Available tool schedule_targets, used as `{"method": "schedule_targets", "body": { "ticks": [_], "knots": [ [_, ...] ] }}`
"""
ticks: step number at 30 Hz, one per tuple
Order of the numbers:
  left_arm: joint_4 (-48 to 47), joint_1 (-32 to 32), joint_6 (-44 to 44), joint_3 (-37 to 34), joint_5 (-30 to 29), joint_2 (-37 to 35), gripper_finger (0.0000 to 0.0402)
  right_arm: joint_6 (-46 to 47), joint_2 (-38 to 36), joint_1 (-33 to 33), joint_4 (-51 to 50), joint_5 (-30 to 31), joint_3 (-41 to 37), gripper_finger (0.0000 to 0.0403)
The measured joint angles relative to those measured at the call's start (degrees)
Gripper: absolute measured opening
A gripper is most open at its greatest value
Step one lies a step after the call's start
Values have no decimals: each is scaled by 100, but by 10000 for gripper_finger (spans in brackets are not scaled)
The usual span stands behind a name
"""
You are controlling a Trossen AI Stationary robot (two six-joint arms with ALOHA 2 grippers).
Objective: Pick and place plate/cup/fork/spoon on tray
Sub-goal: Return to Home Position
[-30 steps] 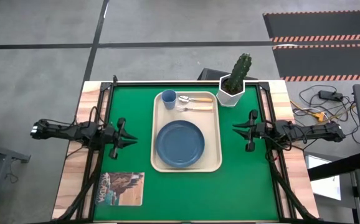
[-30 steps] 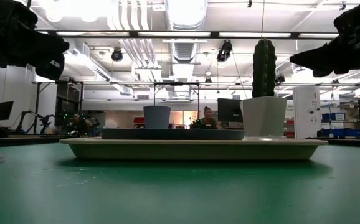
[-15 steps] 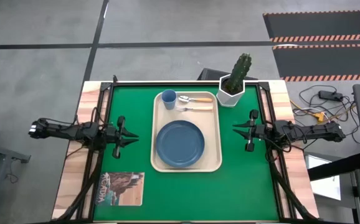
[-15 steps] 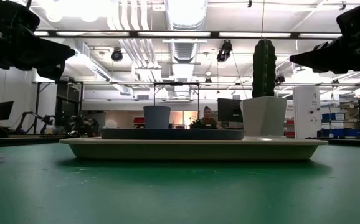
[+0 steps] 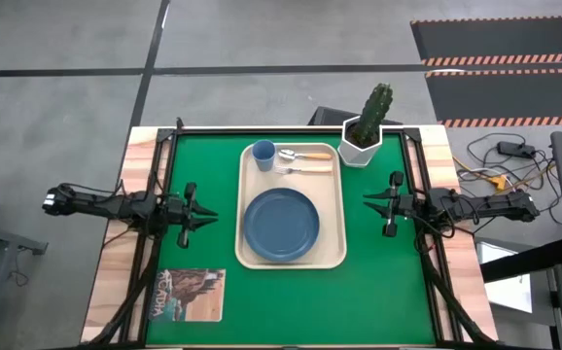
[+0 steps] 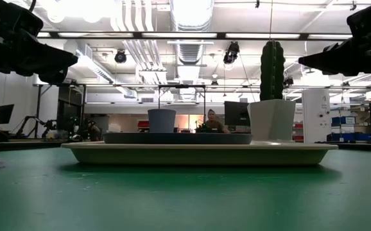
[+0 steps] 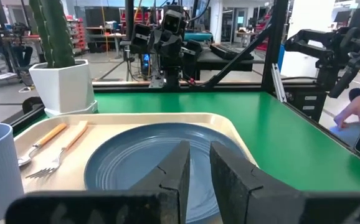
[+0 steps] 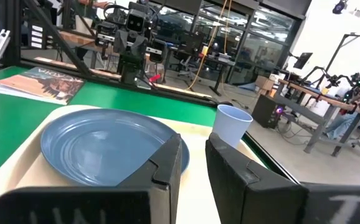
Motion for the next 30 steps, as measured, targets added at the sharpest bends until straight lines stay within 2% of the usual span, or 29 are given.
{"method": "schedule_targets", "body": {
  "ticks": [30],
  "knots": [
    [2, 0, -2, -2, 4, 555, 44, -1, 2, -2, 0, -4, -2, 63]
  ]
}}
